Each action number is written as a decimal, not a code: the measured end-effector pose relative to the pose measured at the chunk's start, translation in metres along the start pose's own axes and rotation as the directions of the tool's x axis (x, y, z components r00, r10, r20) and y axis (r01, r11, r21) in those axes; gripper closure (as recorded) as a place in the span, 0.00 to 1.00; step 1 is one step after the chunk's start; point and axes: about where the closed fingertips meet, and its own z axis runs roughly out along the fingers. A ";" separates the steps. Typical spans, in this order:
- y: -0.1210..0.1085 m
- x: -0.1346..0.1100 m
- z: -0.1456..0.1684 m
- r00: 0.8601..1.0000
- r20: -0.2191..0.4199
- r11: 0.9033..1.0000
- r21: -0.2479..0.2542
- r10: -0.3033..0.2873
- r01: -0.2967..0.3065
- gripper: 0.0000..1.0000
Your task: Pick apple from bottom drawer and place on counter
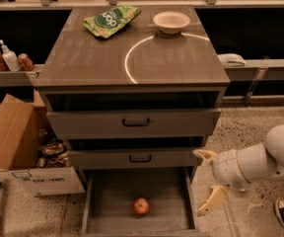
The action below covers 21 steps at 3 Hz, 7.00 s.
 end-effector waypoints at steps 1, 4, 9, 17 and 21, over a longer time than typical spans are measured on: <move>0.000 0.000 0.000 1.000 0.000 1.000 0.000 0.000 0.000 0.00; -0.008 0.060 0.124 0.991 0.129 0.978 -0.202 -0.034 0.060 0.00; -0.043 0.197 0.274 0.998 0.060 0.974 -0.225 0.037 -0.023 0.00; -0.136 0.257 0.419 0.992 0.089 0.994 -0.058 -0.088 0.093 0.00; -0.133 0.246 0.471 0.973 0.152 0.979 -0.078 -0.174 0.187 0.00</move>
Offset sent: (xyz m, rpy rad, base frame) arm 0.0139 0.0077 -0.0555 0.0330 0.0428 0.0346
